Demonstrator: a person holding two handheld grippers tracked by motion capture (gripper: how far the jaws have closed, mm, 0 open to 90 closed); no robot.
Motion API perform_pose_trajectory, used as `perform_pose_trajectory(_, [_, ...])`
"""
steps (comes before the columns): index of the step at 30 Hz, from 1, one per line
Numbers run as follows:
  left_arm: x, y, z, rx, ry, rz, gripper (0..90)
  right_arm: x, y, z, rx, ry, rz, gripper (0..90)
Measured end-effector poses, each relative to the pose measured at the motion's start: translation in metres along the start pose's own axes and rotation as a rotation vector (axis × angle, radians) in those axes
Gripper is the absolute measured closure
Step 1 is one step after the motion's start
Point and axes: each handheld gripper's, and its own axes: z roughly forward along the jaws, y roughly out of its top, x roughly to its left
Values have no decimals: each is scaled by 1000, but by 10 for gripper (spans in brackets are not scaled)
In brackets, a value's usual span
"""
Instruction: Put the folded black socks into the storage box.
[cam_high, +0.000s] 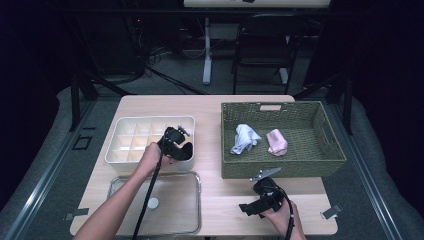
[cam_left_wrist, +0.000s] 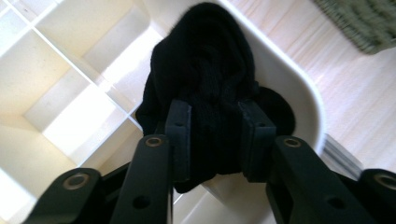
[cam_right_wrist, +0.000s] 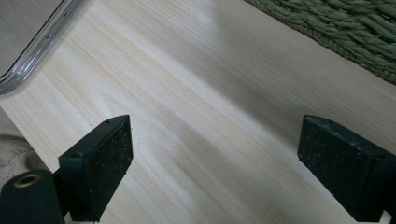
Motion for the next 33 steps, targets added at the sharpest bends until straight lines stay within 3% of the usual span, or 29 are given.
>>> perform_pose_trajectory(5, [2,-2,-17,-51,-15,-27,487,-2,-1,-1,-3,-15,9,101])
perform_pose_trajectory(8, [8,-2,-25,-72,-3,-48,435,-2,-1,-1,-2,-14,7,101])
perform_pose_trajectory(11, [14,-1,-28,-118,-19,-79,423,-1,0,0,0,-16,-1,102])
perform_pose_trajectory(14, [16,3,-26,-127,-6,-84,431,-1,0,0,-2,-14,1,103])
perform_pose_trajectory(19, [15,5,-26,-165,-22,-107,435,-2,-2,-2,-5,-12,9,103])
perform_pose_trajectory(23, [10,1,-37,-211,-27,-100,352,-4,-2,-3,-11,-13,9,103])
perform_pose_trajectory(26, [2,-3,-46,-241,-37,-77,236,-3,-1,-5,-23,-8,16,104])
perform_pose_trajectory(33, [-18,-19,-60,-301,-28,-45,133,-1,-1,-11,-50,-16,7,106])
